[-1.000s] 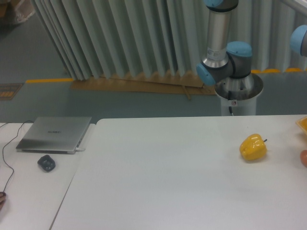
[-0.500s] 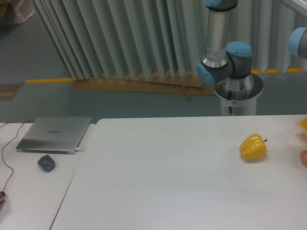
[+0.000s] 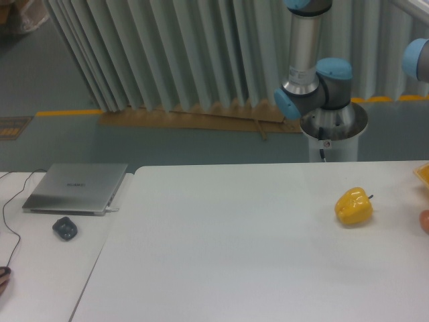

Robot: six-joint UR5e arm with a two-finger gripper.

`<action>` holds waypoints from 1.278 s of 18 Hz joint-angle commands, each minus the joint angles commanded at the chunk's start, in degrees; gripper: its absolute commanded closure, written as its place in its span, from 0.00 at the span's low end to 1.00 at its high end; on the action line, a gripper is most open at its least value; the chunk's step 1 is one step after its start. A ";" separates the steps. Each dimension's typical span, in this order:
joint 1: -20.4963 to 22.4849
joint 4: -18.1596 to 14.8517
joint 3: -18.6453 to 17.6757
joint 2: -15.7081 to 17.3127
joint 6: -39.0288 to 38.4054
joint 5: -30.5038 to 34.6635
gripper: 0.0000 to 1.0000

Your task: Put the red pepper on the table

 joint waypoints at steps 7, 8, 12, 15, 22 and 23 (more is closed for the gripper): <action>0.00 0.18 -0.18 0.00 -0.61 -0.09 0.00; 0.09 0.26 -0.18 0.09 -0.44 -0.09 0.00; 0.09 2.98 -0.52 0.35 -0.53 0.00 0.00; 0.26 3.34 -1.14 0.44 -0.35 0.00 0.00; 0.61 3.34 -1.23 0.18 -0.52 1.76 0.00; 0.79 3.25 -1.06 0.18 -0.79 1.76 0.00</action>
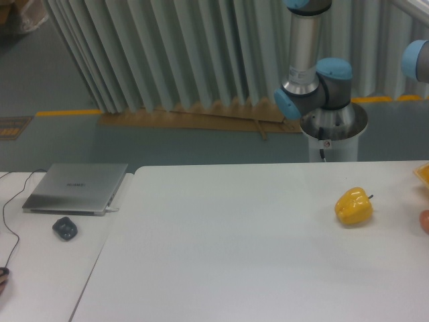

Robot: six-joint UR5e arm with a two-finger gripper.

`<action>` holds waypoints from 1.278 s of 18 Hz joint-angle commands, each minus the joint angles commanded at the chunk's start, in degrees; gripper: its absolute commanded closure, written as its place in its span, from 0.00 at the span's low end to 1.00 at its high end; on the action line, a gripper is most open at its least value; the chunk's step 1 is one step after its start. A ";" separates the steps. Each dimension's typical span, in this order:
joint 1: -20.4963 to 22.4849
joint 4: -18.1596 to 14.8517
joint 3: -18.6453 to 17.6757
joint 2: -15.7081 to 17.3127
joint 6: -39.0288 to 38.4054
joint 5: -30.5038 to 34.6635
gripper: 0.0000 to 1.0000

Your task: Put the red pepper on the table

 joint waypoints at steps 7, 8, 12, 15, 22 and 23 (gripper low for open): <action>0.70 0.00 0.35 -0.09 -0.44 0.18 0.00; 0.88 0.09 0.35 -0.09 -0.96 0.26 0.00; 4.39 0.00 0.44 -0.52 -0.35 0.26 0.00; 4.48 -0.44 -0.96 -2.19 4.18 5.60 0.00; 3.25 -3.33 -2.28 -2.90 23.45 8.00 0.00; 3.34 -3.51 -2.20 -2.90 25.29 8.09 0.00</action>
